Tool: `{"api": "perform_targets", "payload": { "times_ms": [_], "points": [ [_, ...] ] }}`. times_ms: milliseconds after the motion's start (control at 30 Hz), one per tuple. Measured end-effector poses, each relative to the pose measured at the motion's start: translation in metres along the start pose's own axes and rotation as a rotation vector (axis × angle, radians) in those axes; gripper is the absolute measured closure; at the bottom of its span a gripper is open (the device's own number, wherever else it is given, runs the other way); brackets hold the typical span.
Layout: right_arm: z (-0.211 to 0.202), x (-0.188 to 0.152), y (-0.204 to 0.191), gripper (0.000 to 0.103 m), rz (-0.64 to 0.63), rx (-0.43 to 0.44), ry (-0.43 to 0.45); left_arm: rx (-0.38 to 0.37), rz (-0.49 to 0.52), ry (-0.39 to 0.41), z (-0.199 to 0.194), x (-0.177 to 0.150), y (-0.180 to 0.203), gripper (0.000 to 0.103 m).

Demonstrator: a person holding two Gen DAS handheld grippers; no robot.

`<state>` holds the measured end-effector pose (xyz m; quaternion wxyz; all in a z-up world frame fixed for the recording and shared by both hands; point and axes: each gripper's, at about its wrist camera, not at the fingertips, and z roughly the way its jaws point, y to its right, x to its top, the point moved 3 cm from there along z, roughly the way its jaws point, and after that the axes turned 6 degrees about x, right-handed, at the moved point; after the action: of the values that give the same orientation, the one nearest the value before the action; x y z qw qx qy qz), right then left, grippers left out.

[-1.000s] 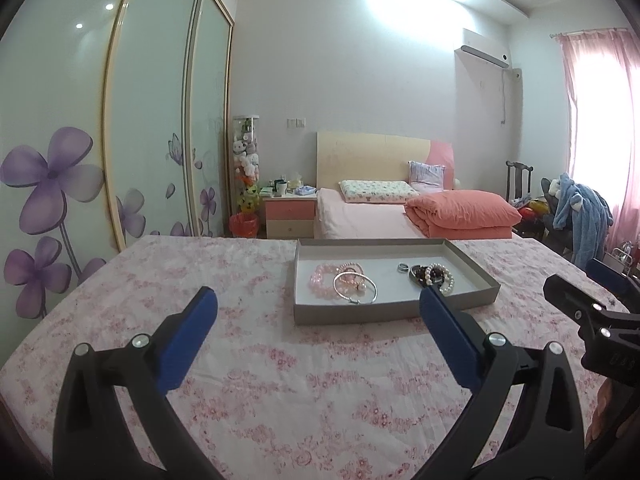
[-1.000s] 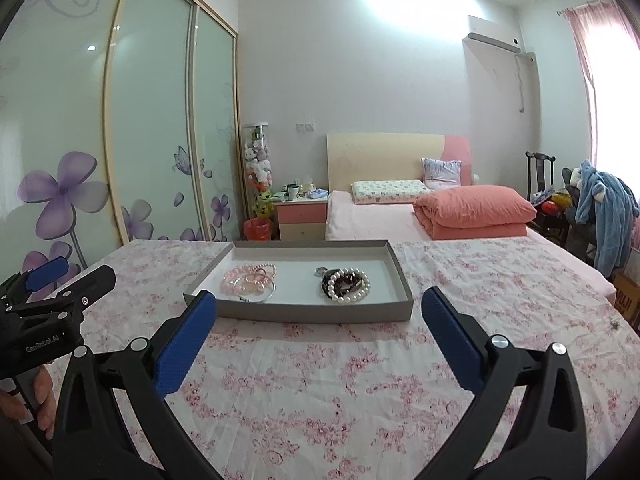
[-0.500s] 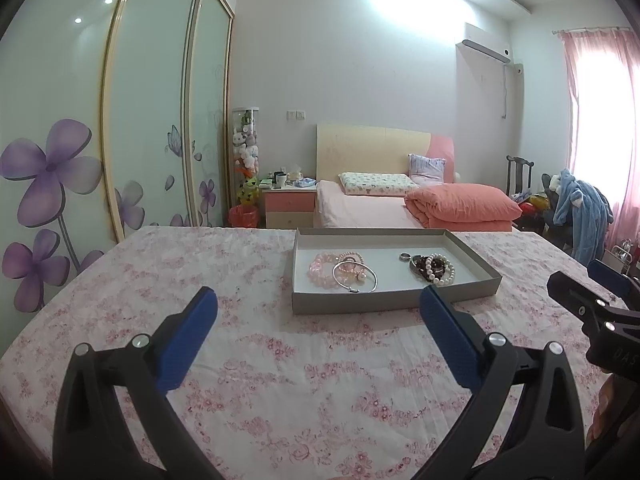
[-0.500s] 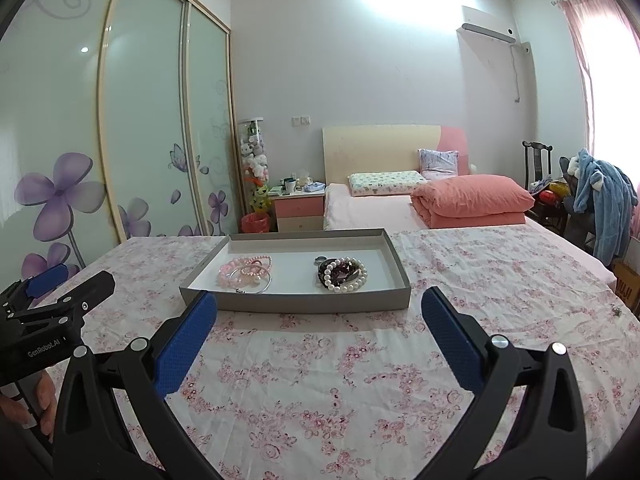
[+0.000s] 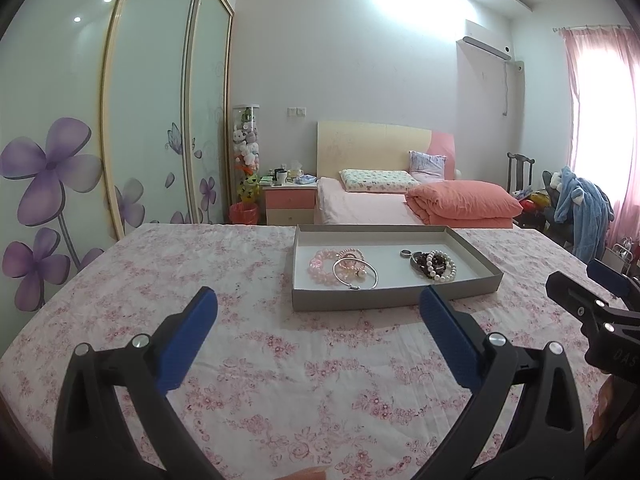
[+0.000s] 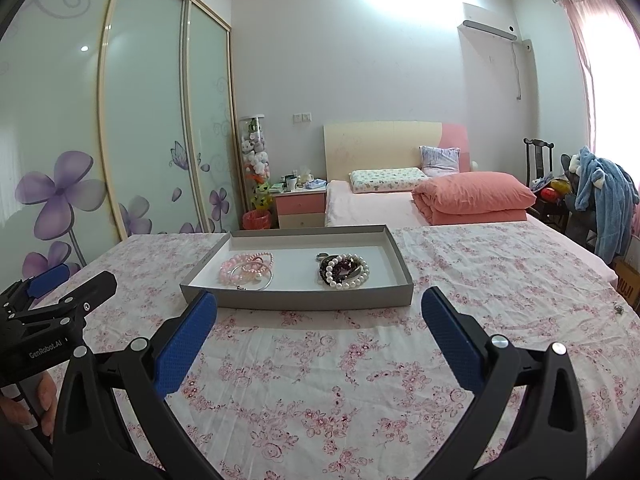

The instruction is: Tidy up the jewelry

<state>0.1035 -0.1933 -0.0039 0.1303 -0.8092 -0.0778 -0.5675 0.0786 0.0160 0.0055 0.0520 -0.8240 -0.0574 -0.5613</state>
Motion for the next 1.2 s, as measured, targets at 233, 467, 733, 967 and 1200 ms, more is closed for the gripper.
{"api": "perform_targets", "payload": {
  "times_ms": [233,467,733,967,1200],
  "points": [
    [0.0000,0.0002,-0.0001,0.002,0.000,0.000,0.000,0.002,0.000,-0.005,0.0004,-0.0004,0.0014,0.004],
    [0.0011,-0.0029,-0.0003,0.002,0.002,0.002,-0.006,0.000,0.002,-0.018,0.0031,-0.0024,0.0039,0.004],
    [0.0023,-0.0046,0.0002,0.002,0.004,0.003,-0.012,0.000,0.002,-0.030,0.0057,-0.0027,0.0053,0.004],
    [0.0032,-0.0047,0.0006,0.002,0.006,0.004,-0.014,-0.001,0.003,-0.032,0.0064,-0.0034,0.0056,0.004],
    [0.0043,-0.0071,0.0018,0.002,0.010,0.004,-0.020,-0.003,0.005,-0.037,0.0085,-0.0056,0.0076,0.004]
  ]
}}
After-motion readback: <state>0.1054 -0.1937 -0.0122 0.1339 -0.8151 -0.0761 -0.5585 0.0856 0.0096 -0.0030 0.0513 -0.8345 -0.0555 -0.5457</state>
